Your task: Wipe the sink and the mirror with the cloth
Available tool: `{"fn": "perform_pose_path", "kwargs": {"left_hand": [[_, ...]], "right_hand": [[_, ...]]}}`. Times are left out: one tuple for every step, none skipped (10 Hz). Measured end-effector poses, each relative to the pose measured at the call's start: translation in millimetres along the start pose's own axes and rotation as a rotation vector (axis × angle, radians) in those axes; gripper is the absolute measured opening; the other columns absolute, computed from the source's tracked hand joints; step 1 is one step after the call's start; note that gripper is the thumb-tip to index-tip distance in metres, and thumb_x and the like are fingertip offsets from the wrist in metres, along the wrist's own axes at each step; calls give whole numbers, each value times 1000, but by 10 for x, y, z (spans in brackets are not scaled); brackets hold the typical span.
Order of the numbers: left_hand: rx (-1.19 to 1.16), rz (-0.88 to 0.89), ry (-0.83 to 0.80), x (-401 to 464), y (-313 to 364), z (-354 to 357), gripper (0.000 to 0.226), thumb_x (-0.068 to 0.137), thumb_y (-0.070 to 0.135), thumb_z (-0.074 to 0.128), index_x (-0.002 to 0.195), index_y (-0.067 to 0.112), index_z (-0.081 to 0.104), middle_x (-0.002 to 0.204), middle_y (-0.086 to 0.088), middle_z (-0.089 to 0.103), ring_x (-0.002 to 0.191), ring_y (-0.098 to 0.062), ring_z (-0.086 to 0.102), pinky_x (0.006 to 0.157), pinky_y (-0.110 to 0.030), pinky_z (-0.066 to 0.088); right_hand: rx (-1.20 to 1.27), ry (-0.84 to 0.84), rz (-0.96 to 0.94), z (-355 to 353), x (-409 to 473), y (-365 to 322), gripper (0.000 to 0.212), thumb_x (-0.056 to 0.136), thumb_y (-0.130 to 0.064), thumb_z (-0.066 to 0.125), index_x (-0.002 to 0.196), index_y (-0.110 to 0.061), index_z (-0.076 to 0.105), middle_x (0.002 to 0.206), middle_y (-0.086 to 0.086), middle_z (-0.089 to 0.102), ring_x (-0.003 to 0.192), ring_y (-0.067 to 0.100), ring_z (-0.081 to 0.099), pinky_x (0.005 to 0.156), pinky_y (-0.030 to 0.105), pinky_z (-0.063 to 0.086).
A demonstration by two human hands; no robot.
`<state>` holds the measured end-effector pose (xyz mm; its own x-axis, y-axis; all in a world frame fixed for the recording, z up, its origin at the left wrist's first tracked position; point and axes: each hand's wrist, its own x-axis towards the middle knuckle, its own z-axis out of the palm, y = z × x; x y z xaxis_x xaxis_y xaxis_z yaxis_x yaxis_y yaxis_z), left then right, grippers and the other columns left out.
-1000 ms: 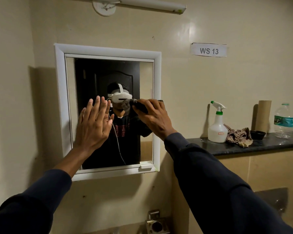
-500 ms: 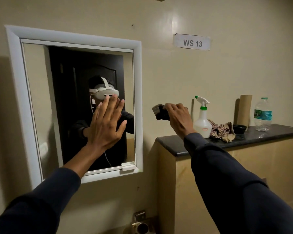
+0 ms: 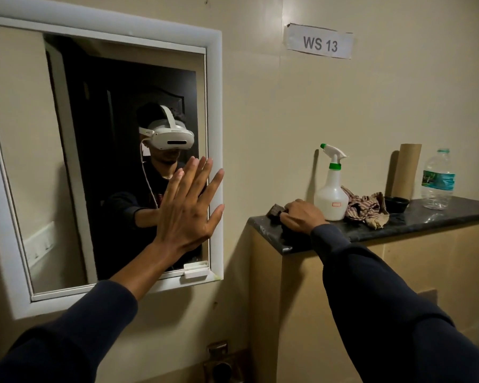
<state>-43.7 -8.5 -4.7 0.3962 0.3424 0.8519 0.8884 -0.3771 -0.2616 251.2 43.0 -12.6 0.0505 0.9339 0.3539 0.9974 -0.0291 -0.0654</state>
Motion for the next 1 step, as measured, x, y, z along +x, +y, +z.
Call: {"fn": "perform_pose_path", "kwargs": {"left_hand": [[6,-11,6,9,3,-45,68,93,48,34,152,20,15,161,-9,12,149,-28,6,116,-52,20]], "right_hand": [[-37,106,-29,-56,-18,23,54,99,-45,30,142,-15,43,143,16,46,127,35,44,103,46,36]]}}
